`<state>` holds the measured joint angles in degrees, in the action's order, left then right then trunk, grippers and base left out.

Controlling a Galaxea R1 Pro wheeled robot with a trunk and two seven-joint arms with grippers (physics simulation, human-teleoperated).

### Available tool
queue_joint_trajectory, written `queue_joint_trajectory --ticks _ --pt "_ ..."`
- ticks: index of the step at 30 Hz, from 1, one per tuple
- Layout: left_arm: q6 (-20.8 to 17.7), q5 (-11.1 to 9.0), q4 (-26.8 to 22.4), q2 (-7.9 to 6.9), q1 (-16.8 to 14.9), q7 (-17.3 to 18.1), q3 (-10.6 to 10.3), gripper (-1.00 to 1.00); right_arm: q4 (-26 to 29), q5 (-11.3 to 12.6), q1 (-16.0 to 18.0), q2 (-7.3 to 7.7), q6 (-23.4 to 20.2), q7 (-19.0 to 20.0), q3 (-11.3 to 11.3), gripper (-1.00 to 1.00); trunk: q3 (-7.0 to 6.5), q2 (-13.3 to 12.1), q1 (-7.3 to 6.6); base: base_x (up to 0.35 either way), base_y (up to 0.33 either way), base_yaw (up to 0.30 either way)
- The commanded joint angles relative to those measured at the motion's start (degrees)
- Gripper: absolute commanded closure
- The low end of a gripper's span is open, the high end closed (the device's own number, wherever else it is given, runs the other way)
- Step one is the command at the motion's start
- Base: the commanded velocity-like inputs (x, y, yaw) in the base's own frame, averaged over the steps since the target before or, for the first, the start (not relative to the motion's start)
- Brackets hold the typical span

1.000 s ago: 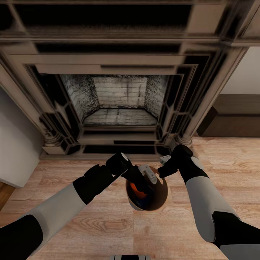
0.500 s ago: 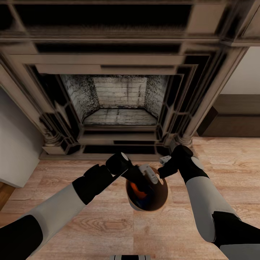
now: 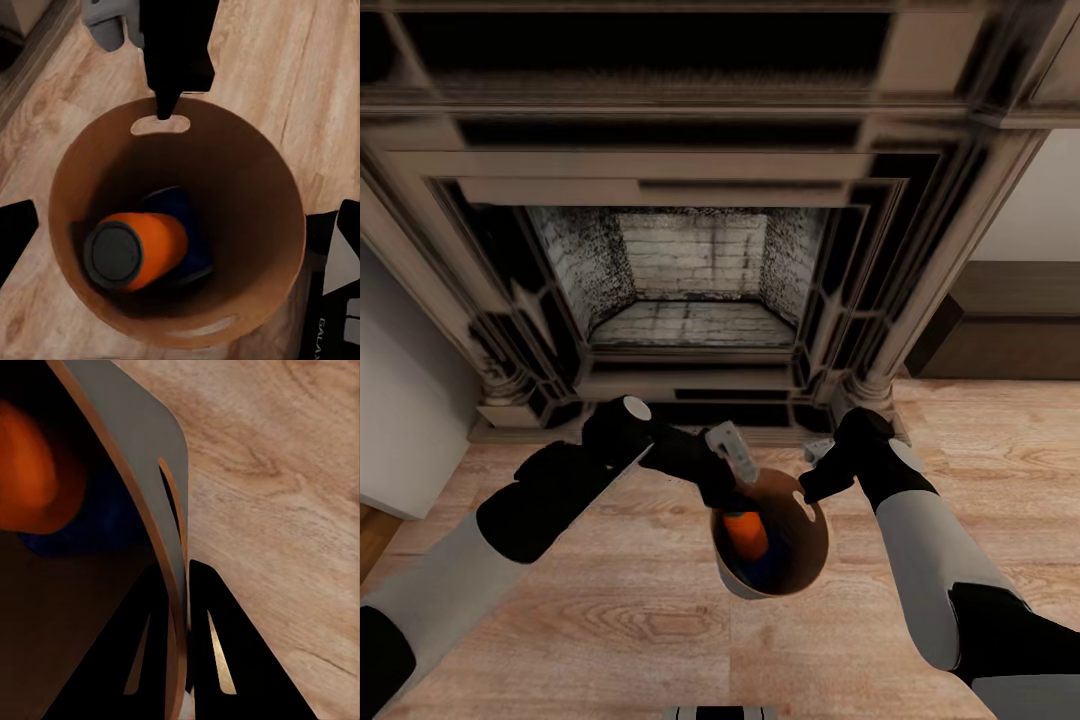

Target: Put the three can of soda from the living room inside the tash can in the kitchen.

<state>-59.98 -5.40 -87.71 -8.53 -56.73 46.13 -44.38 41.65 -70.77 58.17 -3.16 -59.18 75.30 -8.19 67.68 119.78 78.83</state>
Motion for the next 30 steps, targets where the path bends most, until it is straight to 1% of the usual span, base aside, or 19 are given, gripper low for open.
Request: queue_joint_trajectory --ticks 1,2,4,5,6,7,8,9,11,13,14,16,17,18,19,20,22,25,30 --pt "0.0 -0.1 -0.3 -0.53 0.0 0.2 0.4 -1.00 0.0 0.9 0.0 -0.01 -0.8 0.4 -0.1 1.00 0.00 0.0 0.00 0.000 0.000 0.000" --pt "0.0 -0.1 -0.6 -1.09 0.0 0.5 0.8 -1.00 0.0 0.9 0.0 -0.03 -0.8 0.4 -0.1 1.00 0.00 0.0 0.00 0.000 0.000 0.000" --pt "0.0 -0.1 -1.7 -3.85 0.1 4.1 4.1 -1.00 -0.1 0.9 0.0 -0.07 -0.8 0.4 -0.1 1.00 0.00 0.0 0.00 0.000 0.000 0.000" --pt "0.0 -0.1 -1.8 -4.42 0.2 5.3 5.0 -1.00 -0.1 0.9 0.0 -0.06 -0.8 0.4 -0.1 1.00 0.00 0.0 0.00 0.000 0.000 0.000" --pt "0.1 -0.1 -1.9 -5.48 0.6 7.6 7.3 -1.00 -0.1 0.9 0.0 -0.02 -0.8 0.3 -0.1 1.00 0.00 0.0 0.00 0.000 0.000 0.000" --pt "0.6 -0.1 -2.0 -6.00 0.9 8.6 8.6 -1.00 -0.1 0.9 0.0 0.02 -0.8 0.3 -0.1 1.00 0.00 0.0 0.00 0.000 0.000 0.000" --pt "1.9 -0.1 -2.0 -7.04 1.8 10.2 11.4 -1.00 -0.1 0.9 0.0 0.07 -0.8 0.2 -0.1 1.00 0.00 0.0 0.00 0.000 0.000 0.000" --pt "2.5 -0.1 -2.0 -7.53 2.4 10.8 12.9 -1.00 -0.1 0.9 0.0 0.11 -0.8 0.2 -0.1 1.00 0.00 0.0 0.00 0.000 0.000 0.000" --pt "5.2 0.2 -1.9 -9.26 5.3 12.0 18.4 -1.00 -0.1 0.9 0.0 0.43 -0.8 0.2 -0.1 1.00 0.00 0.0 0.00 0.000 0.000 0.000" --pt "8.5 1.3 -1.1 -10.07 9.3 10.9 23.4 -1.00 -0.1 1.0 0.0 1.19 -0.8 0.2 -0.1 1.00 0.00 0.0 0.00 0.000 0.000 0.000" --pt "13.8 4.1 0.7 -10.18 14.6 3.8 29.3 -1.00 -0.2 1.1 -0.1 2.64 -0.8 0.3 -1.3 1.00 0.00 0.0 0.00 0.000 0.000 0.000" --pt "16.0 4.6 1.2 -10.10 17.1 -0.3 31.0 -1.00 -0.2 1.1 -0.1 3.22 -0.8 0.4 -2.5 1.00 0.00 0.0 0.00 0.000 0.000 0.000" --pt "18.3 4.9 1.7 -9.99 19.8 -4.9 32.4 -1.00 -0.3 1.1 -0.1 3.78 -0.8 0.3 -3.7 1.00 0.00 0.0 0.00 0.000 0.000 0.000" --pt "19.7 5.0 2.1 -9.93 21.3 -7.5 33.0 -1.00 -0.3 1.0 -0.1 4.06 -0.8 0.3 -4.2 1.00 0.00 0.0 0.00 0.000 0.000 0.000" --pt "22.7 5.0 3.0 -9.67 24.1 -13.2 34.5 -1.00 -0.3 1.0 -0.2 4.69 -0.8 0.2 -4.8 1.00 0.00 0.0 0.00 0.000 0.000 0.000" --pt "24.3 5.0 3.4 -9.44 25.4 -16.3 35.2 -1.00 -0.3 1.0 -0.3 5.01 -0.8 0.2 -5.1 1.00 0.00 0.0 0.00 0.000 0.000 0.000" --pt "30.1 5.0 5.4 -7.88 29.6 -27.4 37.2 -1.00 -0.3 1.0 -0.4 6.07 -0.8 0.1 -5.6 1.00 0.00 0.0 0.00 0.000 0.000 0.000" --pt "35.6 4.9 7.6 -6.34 34.1 -35.5 38.1 -1.00 -0.3 1.1 -0.5 7.26 -0.8 0.0 -5.9 1.00 0.00 0.0 0.00 0.000 0.000 0.000" --pt "44.0 3.2 11.9 -5.67 39.0 -39.1 38.5 -1.00 -0.3 1.1 -0.5 8.49 -0.8 0.0 -6.0 1.00 0.00 0.0 0.00 0.000 0.000 0.000"
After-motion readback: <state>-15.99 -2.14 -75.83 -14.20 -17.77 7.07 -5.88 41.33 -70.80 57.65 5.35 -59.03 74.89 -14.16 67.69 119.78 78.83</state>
